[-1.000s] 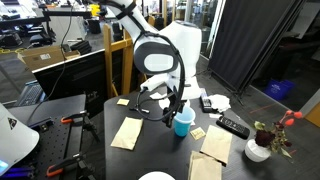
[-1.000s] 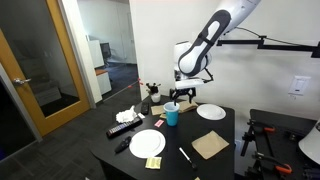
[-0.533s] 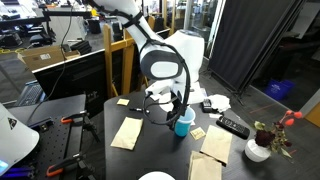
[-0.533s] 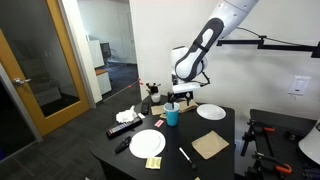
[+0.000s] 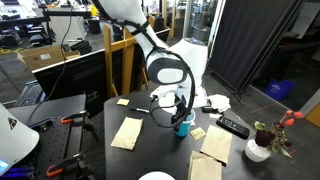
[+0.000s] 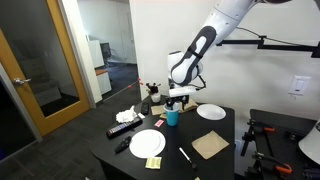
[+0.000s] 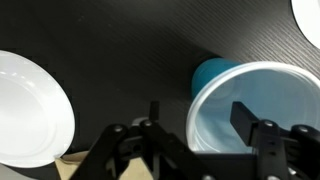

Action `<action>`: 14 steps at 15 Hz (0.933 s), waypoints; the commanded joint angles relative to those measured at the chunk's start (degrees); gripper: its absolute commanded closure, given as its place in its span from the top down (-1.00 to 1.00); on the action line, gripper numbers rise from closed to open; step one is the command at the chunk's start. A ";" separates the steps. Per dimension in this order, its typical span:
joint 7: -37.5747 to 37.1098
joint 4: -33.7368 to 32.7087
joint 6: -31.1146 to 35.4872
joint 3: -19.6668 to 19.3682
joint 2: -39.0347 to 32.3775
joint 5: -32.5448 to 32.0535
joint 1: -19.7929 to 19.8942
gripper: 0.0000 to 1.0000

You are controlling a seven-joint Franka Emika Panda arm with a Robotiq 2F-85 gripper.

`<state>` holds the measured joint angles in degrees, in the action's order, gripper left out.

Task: Move the blue cup to the right side of the table

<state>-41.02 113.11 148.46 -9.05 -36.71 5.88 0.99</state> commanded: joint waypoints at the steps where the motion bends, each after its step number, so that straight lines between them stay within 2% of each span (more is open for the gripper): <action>1: -1.07 -2.51 -0.68 -1.15 -1.63 1.19 -1.17 -0.15; 5: -1.04 -3.38 -0.69 -1.20 -2.23 1.18 -1.28 -0.76; 7: -1.09 -3.50 -0.78 -1.33 -2.20 1.02 -1.44 -1.00; 10: -1.09 -2.41 -1.79 -1.64 -0.76 0.72 -1.67 -1.00; 14: -0.87 2.87 -3.57 -2.65 3.79 0.25 -2.19 -0.98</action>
<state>-41.02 111.04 147.26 -10.09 -37.74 6.00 0.18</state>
